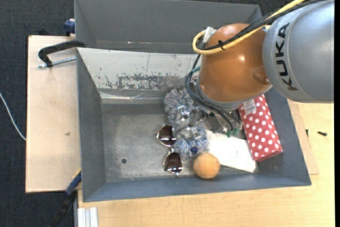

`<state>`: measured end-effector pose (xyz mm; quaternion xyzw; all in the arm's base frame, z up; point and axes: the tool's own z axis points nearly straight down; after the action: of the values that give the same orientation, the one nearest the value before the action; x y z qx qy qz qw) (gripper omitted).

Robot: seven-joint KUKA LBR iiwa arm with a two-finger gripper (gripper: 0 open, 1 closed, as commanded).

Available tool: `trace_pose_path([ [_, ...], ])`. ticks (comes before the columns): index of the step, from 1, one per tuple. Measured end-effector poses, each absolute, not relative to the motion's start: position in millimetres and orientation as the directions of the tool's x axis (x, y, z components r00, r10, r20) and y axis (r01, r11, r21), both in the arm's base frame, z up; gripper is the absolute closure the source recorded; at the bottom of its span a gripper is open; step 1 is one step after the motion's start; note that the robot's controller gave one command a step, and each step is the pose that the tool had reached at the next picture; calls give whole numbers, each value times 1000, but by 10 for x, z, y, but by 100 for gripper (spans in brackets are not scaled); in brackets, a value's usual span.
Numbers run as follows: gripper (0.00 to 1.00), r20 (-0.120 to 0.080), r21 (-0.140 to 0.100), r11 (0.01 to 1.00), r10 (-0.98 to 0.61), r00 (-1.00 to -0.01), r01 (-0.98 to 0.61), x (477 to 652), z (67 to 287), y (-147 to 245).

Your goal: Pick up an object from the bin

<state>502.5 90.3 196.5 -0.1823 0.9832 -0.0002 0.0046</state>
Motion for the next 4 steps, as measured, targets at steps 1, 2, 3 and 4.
trace_pose_path([
  [1,100,-3,2,971,-238,-971,-238,5225,1534,903],
  [2,0,1,2,997,-80,-997,-80,4983,1454,994],
  [3,0,-1,1,997,-79,-997,-79,4990,1454,989],
  [4,0,-9,0,965,-262,-965,-262,5013,1195,965],
])
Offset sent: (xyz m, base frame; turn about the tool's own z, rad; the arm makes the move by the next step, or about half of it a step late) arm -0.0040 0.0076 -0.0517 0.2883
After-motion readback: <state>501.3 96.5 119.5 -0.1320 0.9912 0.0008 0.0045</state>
